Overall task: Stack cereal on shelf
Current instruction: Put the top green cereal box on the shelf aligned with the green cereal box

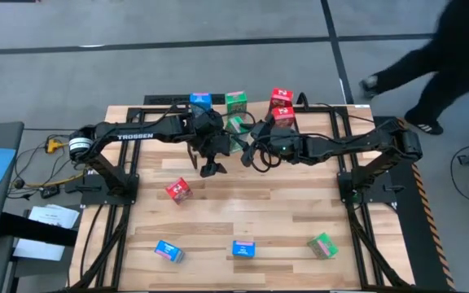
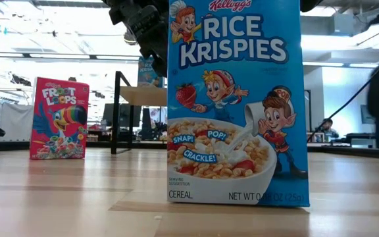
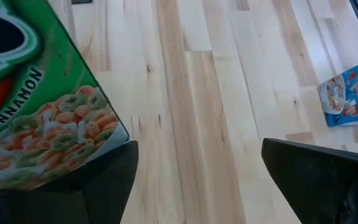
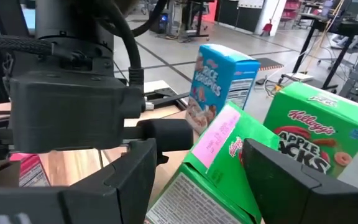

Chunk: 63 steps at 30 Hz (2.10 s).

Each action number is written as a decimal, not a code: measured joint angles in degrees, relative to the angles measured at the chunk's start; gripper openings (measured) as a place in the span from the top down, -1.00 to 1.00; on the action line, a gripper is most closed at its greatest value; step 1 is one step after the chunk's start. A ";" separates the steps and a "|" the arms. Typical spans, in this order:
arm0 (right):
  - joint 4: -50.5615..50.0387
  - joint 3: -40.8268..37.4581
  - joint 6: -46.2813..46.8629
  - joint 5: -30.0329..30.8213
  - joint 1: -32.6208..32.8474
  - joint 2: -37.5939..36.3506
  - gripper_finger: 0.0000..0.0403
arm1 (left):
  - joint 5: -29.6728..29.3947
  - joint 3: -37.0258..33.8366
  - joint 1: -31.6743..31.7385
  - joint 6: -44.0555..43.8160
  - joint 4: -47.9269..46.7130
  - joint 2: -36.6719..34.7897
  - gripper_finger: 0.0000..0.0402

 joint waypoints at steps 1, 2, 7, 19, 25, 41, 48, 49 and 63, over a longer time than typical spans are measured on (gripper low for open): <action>0.00 0.00 -0.08 0.00 0.10 0.00 -0.29 | -0.02 0.00 0.00 -0.22 -0.02 0.00 -0.65; 0.01 -0.01 -0.10 0.00 0.24 0.00 -0.29 | -0.04 0.00 0.02 -0.29 -0.09 0.00 -0.65; 0.55 0.00 -0.33 -1.68 1.15 -0.02 -0.29 | -0.21 0.00 0.09 -2.14 0.02 0.00 -0.65; 2.93 -0.07 -0.25 0.15 1.54 -0.17 -0.29 | -0.70 -0.15 0.47 -2.99 5.92 0.00 -0.65; 3.23 -0.07 -0.11 0.21 1.51 -0.04 -0.29 | -1.36 -0.15 0.75 -3.30 7.09 0.00 -0.65; -2.41 -0.06 -0.22 1.64 5.99 -4.29 -0.29 | -6.13 0.04 0.94 -3.06 1.30 -3.42 -0.65; -2.77 -0.02 3.63 2.02 9.28 -4.29 -0.29 | -8.69 0.02 0.92 -2.88 -3.70 -8.72 -0.65; -2.86 -0.02 4.32 2.09 9.38 -3.76 -0.29 | -8.76 0.00 0.91 -2.88 -4.59 -9.42 -0.65; 0.07 -0.02 8.07 2.50 10.29 4.90 -0.29 | -15.27 -0.04 0.83 -5.36 -12.20 -21.24 -0.65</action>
